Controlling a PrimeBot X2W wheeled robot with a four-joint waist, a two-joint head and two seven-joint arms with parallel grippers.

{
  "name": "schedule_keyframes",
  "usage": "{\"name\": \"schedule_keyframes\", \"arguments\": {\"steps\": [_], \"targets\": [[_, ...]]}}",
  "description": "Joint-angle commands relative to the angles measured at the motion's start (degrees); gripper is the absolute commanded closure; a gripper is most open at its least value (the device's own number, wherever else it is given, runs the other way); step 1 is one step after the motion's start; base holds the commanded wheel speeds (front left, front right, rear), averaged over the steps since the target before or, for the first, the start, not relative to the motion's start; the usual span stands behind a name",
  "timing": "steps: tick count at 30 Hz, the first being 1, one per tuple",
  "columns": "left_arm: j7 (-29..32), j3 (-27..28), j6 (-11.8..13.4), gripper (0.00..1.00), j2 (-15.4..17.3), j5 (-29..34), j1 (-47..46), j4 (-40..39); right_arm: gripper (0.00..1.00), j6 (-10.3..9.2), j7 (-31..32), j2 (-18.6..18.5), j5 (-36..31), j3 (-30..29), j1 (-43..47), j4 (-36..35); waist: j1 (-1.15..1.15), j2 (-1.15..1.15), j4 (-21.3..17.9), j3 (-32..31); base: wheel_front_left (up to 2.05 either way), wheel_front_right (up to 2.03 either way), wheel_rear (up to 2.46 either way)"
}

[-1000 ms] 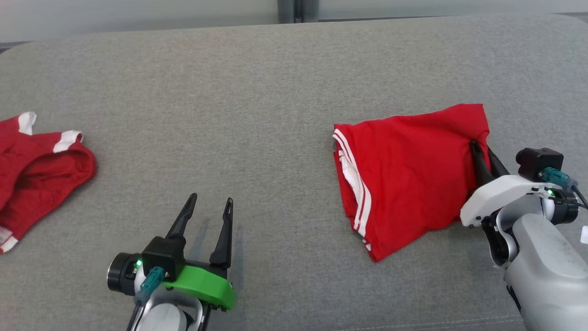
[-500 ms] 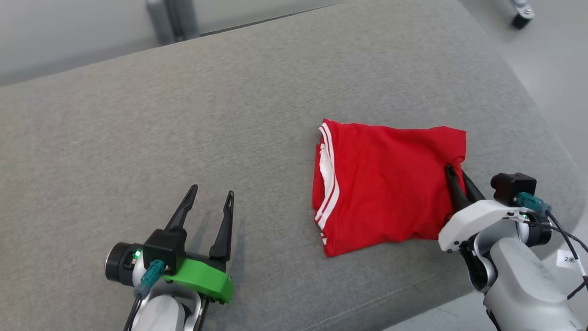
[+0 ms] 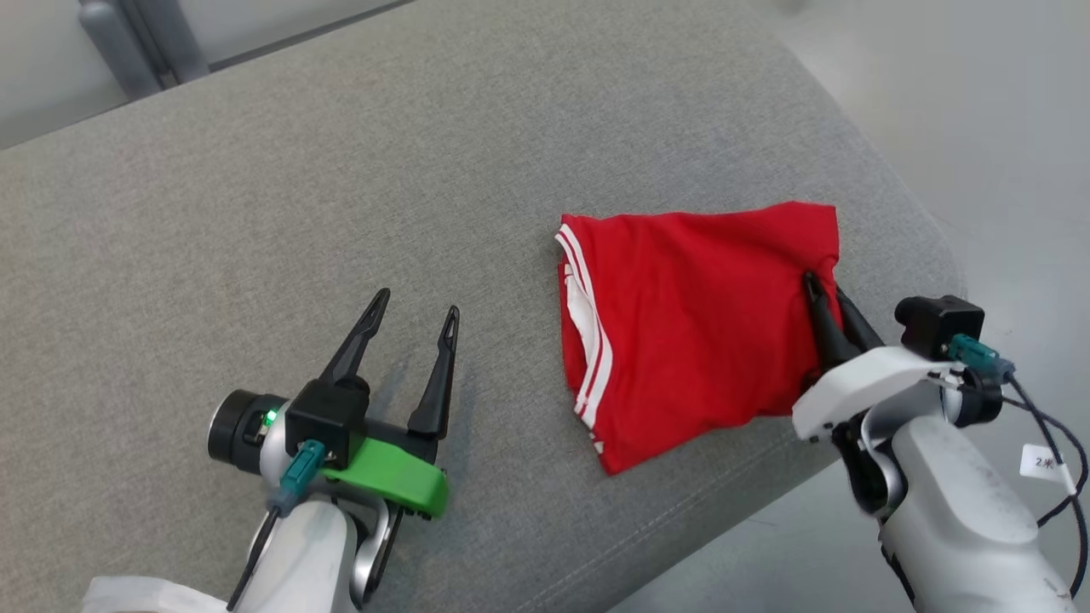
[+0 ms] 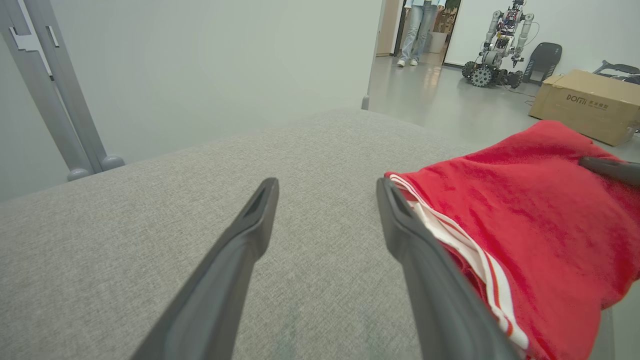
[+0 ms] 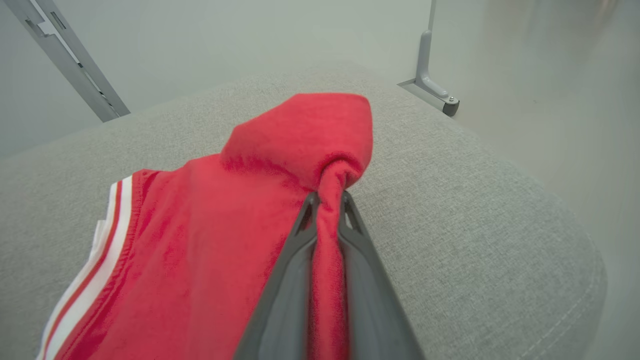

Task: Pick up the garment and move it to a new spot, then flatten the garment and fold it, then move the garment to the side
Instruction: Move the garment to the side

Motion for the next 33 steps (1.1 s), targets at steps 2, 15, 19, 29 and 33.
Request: {"name": "schedule_keyframes", "arguments": {"steps": [2, 15, 19, 29, 33], "targets": [[0.0, 0.1, -0.3, 0.00, 0.5, 0.9, -1.5, -0.6, 1.00, -0.11, -0.2, 0.0, -0.2, -1.1, -2.0, -1.2, 0.00, 0.00, 3.5, 4.0, 0.00, 0.00, 0.00], [0.0, -1.2, -0.6, 0.00, 1.7, 4.0, -7.1, -4.4, 1.00, -0.11, -0.1, -6.9, -7.5, -15.2, -22.1, 5.0, 0.00, 0.00, 16.9, 16.7, 0.00, 0.00, 0.00], [0.0, -1.9, -0.4, 0.00, 1.9, 4.7, -7.7, -5.7, 1.00, -0.11, -0.2, -10.8, -11.3, -20.8, -26.0, 11.0, 0.00, 0.00, 19.6, 18.4, 0.00, 0.00, 0.00], [0.0, -1.6, 0.2, 0.00, 2.1, 4.5, -7.0, -7.2, 1.00, -0.11, -0.2, -17.4, -23.8, -34.1, -26.3, 18.4, 0.00, 0.00, 22.4, 18.4, 0.00, 0.00, 0.00], [0.0, -1.7, 0.3, 0.00, 2.0, 4.5, -6.9, -7.2, 0.57, -0.11, -0.2, -18.5, -27.7, -38.5, -25.7, 21.2, 0.00, 0.00, 22.5, 17.7, 0.00, 0.00, 0.00]]}}
